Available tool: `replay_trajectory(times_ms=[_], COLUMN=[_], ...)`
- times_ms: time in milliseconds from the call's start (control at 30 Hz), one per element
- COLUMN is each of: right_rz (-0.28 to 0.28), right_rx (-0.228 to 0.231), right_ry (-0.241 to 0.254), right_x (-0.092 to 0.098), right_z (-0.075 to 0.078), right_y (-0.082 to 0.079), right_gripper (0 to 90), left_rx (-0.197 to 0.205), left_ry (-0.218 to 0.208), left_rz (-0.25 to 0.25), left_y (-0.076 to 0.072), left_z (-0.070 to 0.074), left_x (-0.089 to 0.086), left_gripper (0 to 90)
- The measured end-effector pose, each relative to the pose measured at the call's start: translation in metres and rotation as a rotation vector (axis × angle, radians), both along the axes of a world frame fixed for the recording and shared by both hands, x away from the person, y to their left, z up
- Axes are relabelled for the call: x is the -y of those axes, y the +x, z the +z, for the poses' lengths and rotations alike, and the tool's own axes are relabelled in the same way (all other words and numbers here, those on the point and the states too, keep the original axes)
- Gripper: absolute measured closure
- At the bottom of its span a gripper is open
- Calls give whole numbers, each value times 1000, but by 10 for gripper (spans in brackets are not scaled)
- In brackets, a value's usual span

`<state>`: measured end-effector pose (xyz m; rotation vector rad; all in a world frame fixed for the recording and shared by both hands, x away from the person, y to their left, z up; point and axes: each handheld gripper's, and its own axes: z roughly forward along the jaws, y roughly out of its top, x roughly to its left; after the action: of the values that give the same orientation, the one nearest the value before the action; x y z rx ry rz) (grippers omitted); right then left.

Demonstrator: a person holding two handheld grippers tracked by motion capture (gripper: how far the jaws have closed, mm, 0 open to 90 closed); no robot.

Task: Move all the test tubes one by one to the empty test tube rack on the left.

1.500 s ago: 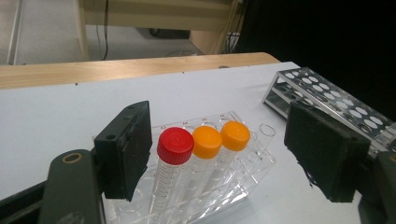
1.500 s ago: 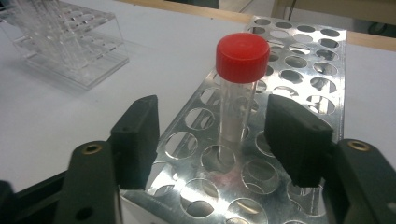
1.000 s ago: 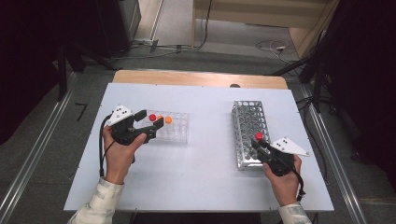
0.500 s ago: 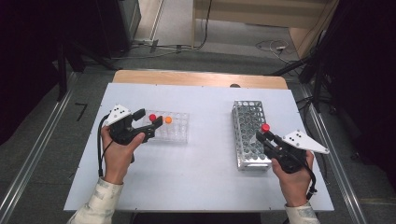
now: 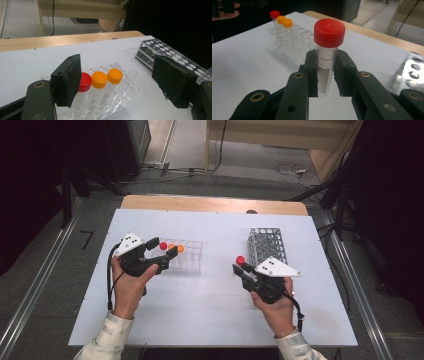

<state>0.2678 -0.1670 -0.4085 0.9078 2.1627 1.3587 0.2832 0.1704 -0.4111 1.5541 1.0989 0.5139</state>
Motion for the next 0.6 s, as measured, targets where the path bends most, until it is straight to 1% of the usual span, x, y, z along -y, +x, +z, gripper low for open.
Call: replay_trajectory(times_ms=[100,200,267,467,533,600], right_rz=[32,50,59,99,105,116], right_rx=[-14,-34,-39,-55,-65,-71], right_ry=[-11,-6,-13,-55,-53,-57], right_x=[-22,-37,-47,-76,-83,-90], right_z=[-6,-10,-13,-23,-25,-27], right_y=[6,13,16,21,23,23], right_gripper=[709,710,710,710,710,710], left_rx=[1,3,4,4,7,5], left_ry=[2,8,10,21,25,24], left_rz=[-12,-27,-36,-97,-133,-159], left_y=[-1,-2,-3,-7,-8,-9], left_z=[0,0,0,0,0,-1], left_x=[4,8,11,25,31,36], left_gripper=[248,248,251,276,283,302])
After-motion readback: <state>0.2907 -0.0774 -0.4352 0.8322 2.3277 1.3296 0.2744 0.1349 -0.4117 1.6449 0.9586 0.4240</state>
